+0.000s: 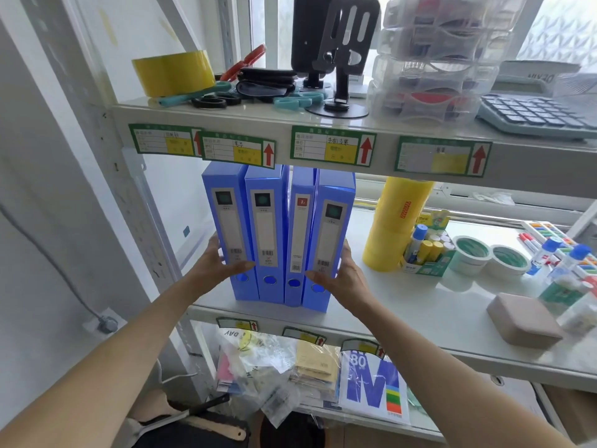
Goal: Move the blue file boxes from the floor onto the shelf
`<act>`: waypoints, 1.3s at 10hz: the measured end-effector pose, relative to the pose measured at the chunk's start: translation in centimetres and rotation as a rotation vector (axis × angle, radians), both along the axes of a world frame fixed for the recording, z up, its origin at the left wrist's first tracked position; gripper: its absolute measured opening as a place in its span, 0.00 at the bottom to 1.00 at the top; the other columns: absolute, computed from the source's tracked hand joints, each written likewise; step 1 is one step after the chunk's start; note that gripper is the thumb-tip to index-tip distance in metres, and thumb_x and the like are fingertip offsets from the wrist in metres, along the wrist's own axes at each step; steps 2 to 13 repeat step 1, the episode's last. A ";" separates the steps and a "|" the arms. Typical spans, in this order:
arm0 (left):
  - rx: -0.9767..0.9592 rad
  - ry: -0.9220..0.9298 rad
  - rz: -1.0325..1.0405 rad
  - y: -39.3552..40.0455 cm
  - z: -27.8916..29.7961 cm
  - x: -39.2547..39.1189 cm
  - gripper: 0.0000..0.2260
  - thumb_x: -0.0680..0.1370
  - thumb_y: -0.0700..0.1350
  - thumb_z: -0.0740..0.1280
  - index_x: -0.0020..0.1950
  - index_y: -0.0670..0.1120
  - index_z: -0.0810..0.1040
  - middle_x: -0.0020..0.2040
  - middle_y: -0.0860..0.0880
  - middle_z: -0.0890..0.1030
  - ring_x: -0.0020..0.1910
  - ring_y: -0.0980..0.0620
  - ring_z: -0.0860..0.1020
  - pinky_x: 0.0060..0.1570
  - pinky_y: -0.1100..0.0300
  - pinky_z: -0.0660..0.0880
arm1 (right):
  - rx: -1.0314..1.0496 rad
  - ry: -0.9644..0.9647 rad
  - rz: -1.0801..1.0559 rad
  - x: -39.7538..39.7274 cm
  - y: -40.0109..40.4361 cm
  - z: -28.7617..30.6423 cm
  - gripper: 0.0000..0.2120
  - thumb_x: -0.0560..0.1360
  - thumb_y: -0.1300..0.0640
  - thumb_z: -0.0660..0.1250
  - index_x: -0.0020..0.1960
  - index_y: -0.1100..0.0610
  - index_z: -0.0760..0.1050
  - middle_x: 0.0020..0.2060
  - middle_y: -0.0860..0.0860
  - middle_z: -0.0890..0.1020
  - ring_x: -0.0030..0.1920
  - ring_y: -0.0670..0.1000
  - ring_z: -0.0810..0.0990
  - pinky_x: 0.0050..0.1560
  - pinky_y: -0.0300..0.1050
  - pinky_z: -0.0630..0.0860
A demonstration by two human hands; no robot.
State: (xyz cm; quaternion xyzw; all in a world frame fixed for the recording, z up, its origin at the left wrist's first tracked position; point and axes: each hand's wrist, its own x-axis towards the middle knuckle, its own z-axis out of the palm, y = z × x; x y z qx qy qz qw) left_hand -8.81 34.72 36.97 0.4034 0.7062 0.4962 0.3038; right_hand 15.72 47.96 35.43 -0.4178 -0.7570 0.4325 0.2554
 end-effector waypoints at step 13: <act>-0.110 0.075 0.032 -0.6 -0.4 -0.4 0.45 0.69 0.51 0.77 0.79 0.49 0.55 0.77 0.47 0.63 0.75 0.44 0.66 0.71 0.46 0.67 | 0.023 -0.016 -0.007 0.4 -0.4 0.4 0.60 0.61 0.32 0.74 0.81 0.48 0.44 0.73 0.52 0.71 0.68 0.58 0.75 0.63 0.61 0.76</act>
